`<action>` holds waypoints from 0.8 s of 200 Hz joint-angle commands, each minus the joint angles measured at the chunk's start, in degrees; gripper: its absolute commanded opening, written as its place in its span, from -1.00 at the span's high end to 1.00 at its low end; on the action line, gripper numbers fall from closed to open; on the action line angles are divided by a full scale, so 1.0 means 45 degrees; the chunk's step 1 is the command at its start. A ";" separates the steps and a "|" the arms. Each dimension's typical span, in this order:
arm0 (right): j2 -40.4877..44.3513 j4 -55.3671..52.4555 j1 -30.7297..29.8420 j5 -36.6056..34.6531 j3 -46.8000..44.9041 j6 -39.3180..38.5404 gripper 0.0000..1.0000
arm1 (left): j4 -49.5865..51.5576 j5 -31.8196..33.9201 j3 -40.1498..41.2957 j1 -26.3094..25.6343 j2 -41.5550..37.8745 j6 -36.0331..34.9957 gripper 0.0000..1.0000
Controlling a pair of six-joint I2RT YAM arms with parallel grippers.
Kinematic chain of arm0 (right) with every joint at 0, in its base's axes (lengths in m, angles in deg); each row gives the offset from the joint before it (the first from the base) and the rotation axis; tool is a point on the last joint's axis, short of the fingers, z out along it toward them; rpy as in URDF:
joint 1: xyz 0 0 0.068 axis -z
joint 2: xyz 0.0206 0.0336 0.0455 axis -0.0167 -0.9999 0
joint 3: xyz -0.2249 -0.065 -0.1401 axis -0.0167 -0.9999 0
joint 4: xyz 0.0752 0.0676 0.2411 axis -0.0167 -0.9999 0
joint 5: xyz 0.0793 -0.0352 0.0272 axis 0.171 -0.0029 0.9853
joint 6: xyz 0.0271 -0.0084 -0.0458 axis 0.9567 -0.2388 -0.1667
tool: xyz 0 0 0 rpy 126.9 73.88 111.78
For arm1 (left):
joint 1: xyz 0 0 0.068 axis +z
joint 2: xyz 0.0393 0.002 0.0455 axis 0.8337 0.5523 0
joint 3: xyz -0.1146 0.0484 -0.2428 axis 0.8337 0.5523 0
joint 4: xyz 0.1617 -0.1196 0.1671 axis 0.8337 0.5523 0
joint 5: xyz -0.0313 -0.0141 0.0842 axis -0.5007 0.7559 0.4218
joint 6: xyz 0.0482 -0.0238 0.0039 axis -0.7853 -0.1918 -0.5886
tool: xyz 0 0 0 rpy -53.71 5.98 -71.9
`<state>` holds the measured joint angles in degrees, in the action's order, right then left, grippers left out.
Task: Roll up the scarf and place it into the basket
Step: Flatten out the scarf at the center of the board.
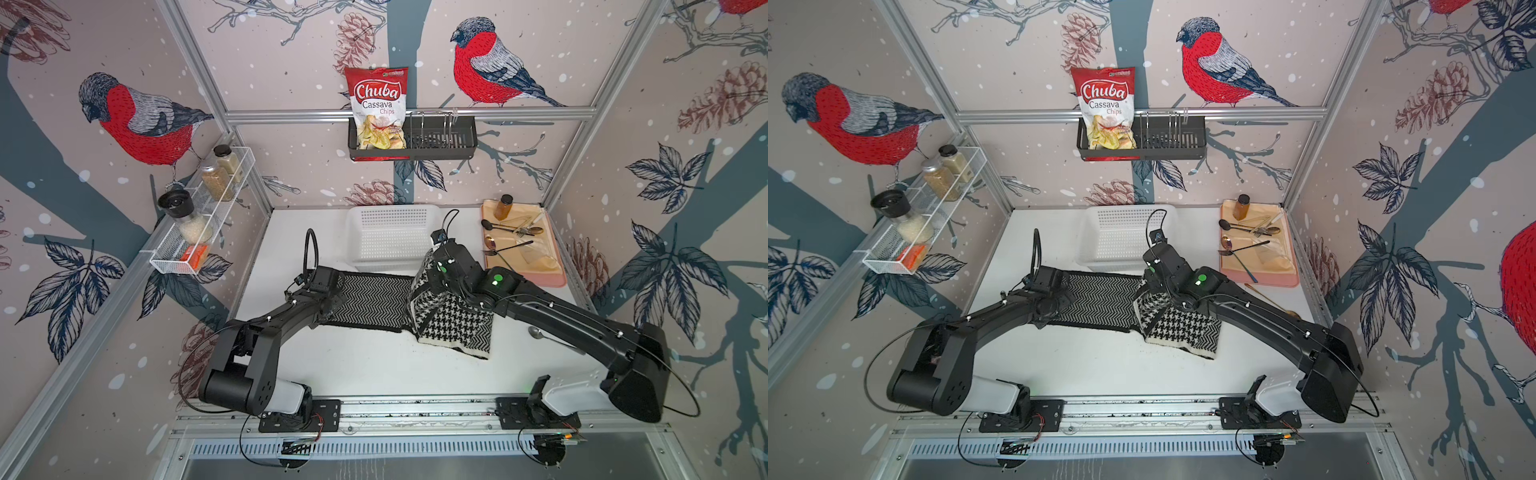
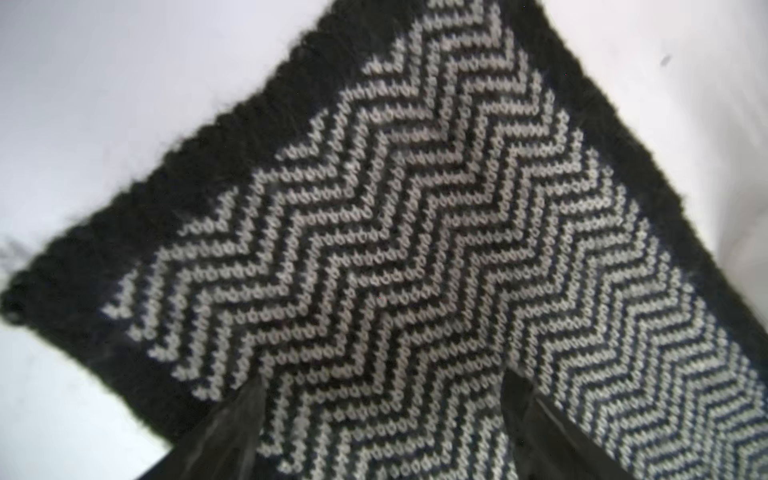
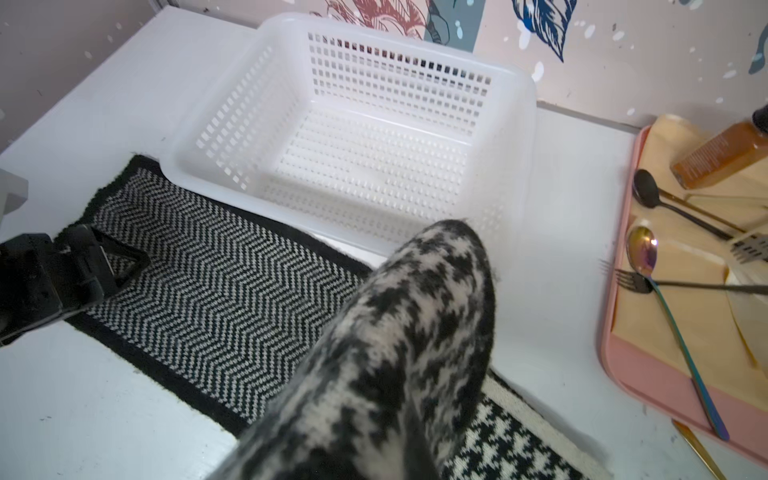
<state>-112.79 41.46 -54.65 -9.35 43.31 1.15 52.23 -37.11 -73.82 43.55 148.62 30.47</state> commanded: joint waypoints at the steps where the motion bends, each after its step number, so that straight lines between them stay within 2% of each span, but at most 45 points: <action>1: -0.0328 -0.0202 -0.0163 -0.0119 0.0445 -0.0623 1.00 | 0.2808 -0.1345 0.0550 -0.0276 -0.0787 0.0931 -0.80; 14: -0.0328 -0.0106 -0.0345 0.0060 0.0425 -0.0819 1.00 | 0.3390 -0.1218 -0.0080 -0.0835 -0.2001 0.0786 -0.87; 26: -0.0080 0.0234 -0.0562 0.0274 0.0203 -0.0992 1.00 | 0.3000 -0.1976 -0.0664 -0.1169 -0.3206 0.0336 -0.93; 40: 0.0598 0.0716 -0.0570 0.0362 -0.0377 -0.0758 1.00 | 0.0798 -0.4109 -0.0672 -0.1279 -0.4500 -0.0392 -0.94; 59: 0.2210 0.1686 -0.0071 0.0425 -0.2009 0.0327 1.00 | -0.3060 -0.7149 -0.0026 -0.1273 -0.5203 0.0238 -0.95; 75: 0.3377 0.2067 0.1079 0.1249 -0.3728 0.1987 1.00 | -0.4720 -0.8776 -0.0113 -0.1505 -0.4621 0.0559 -0.95; 93: 0.4132 0.1738 0.2043 0.1940 -0.5585 0.3945 1.00 | -0.4784 -0.9352 -0.0766 -0.2305 -0.3690 -0.0070 -0.95; 121: 0.4974 0.1764 0.2117 0.1988 -0.8186 0.6566 1.00 | -0.5926 -0.9450 -0.0827 -0.3502 -0.2318 -0.0080 -0.95; 138: 0.5242 0.2087 0.2145 0.1918 -0.9317 0.7571 1.00 | -0.6717 -0.9698 -0.0909 -0.4045 -0.1129 0.0090 -0.95; 160: 0.5308 0.2426 0.2199 0.1753 -1.0158 0.8284 1.00 | -0.6670 -0.9905 -0.1565 -0.4752 0.0601 -0.0007 -0.95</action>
<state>-89.36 49.22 -44.97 -1.52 0.52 30.24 27.27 -78.56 -78.57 24.71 145.95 31.02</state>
